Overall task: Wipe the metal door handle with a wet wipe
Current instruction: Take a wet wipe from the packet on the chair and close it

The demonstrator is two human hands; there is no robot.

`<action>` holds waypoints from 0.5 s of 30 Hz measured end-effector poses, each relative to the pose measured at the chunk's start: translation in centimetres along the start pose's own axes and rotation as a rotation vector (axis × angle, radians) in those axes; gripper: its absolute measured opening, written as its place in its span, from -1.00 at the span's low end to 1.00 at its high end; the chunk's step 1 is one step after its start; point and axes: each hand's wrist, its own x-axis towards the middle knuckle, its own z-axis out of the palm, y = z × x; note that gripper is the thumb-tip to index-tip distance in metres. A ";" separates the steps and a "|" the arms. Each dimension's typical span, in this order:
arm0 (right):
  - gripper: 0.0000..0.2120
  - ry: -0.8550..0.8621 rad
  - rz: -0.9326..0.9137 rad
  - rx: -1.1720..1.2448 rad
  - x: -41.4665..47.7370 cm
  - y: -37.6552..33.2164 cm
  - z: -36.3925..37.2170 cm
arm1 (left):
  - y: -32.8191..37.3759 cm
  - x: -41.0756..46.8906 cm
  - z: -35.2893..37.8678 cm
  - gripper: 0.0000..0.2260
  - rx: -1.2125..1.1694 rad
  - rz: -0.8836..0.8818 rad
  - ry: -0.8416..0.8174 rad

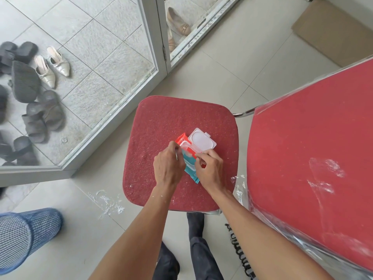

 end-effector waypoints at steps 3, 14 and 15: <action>-0.84 0.022 -0.006 -0.020 0.3 -0.6 0.3 | -0.2 0.3 0.0 -0.88 -0.041 -0.031 0.002; -0.87 -0.034 -0.121 -0.282 1.2 -1.9 1.1 | -1.0 -0.1 0.1 -0.88 -0.088 -0.008 -0.005; -0.85 -0.049 -0.124 -0.304 1.2 -1.9 1.2 | -1.1 -0.2 0.1 -0.86 -0.094 0.008 -0.003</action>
